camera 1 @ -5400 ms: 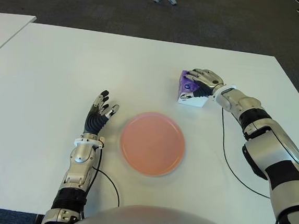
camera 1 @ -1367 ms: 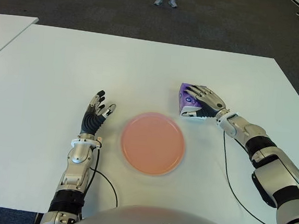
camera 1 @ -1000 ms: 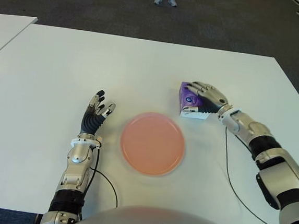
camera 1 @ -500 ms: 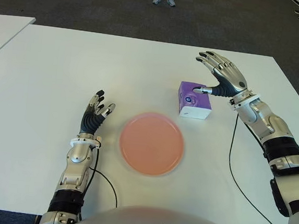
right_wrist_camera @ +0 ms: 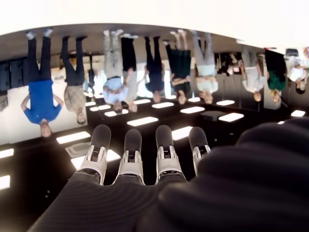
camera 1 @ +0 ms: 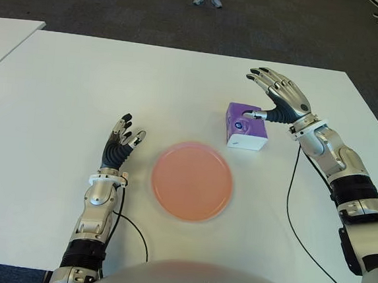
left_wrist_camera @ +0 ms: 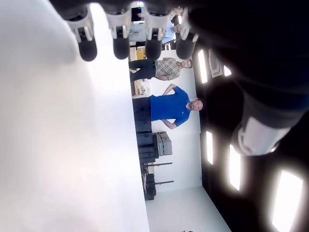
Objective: Put the tissue paper into the plate.
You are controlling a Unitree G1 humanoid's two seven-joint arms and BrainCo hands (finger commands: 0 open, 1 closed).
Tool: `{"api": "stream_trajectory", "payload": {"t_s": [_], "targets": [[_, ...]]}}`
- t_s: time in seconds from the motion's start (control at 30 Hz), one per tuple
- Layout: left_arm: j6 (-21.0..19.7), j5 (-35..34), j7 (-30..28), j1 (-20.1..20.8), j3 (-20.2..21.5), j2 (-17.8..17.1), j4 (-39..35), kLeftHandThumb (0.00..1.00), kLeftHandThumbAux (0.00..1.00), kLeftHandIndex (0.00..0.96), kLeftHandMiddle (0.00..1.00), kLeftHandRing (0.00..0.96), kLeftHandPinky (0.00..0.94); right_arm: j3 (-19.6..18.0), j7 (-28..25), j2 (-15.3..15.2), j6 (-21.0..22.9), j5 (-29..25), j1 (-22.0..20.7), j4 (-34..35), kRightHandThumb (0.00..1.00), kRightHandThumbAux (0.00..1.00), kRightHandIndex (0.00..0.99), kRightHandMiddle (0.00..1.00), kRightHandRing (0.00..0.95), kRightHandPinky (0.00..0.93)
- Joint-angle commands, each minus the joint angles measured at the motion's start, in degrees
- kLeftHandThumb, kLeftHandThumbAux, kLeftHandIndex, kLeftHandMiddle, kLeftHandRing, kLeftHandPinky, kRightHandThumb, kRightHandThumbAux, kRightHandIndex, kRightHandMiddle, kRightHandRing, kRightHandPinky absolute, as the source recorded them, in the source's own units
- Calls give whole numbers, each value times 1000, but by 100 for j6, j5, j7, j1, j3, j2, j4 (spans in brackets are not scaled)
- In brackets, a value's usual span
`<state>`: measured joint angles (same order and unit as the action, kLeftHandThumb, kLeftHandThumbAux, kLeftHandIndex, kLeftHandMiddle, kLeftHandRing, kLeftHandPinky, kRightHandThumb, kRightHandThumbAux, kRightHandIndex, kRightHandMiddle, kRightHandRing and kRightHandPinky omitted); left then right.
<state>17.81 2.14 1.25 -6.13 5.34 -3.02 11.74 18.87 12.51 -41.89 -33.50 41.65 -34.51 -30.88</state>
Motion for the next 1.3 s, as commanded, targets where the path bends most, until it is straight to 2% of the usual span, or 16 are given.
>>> {"api": "stream_trajectory", "payload": {"t_s": [0.03, 0.23, 0.5, 0.7, 1.03, 1.3], "targets": [[-53, 5, 15, -84, -29, 5, 22, 0, 545, 0, 0, 0, 0, 118, -171, -17, -106, 145, -32, -148, 381, 111, 0, 0, 0, 0], [-61, -26, -9, -98, -20, 4, 12, 0, 549, 0, 0, 0, 0, 305, -199, 18, -243, 352, -87, -454, 371, 109, 0, 0, 0, 0], [-141, -45, -17, -85, -15, 1, -44, 0, 549, 0, 0, 0, 0, 881, 427, 274, -373, 992, -479, -1647, 369, 106, 0, 0, 0, 0], [-151, 22, 28, -103, -29, 0, -74, 0, 539, 0, 0, 0, 0, 1222, 488, 319, -473, 1229, -684, -2117, 373, 113, 0, 0, 0, 0], [-182, -11, 33, -92, -16, 29, -66, 0, 545, 0, 0, 0, 0, 1445, 581, 409, -450, 1284, -857, -2475, 348, 132, 0, 0, 0, 0], [-195, -33, 15, -86, -13, 31, -82, 0, 557, 0, 0, 0, 0, 1554, 698, 513, -256, 1310, -999, -2709, 331, 136, 0, 0, 0, 0]]}}
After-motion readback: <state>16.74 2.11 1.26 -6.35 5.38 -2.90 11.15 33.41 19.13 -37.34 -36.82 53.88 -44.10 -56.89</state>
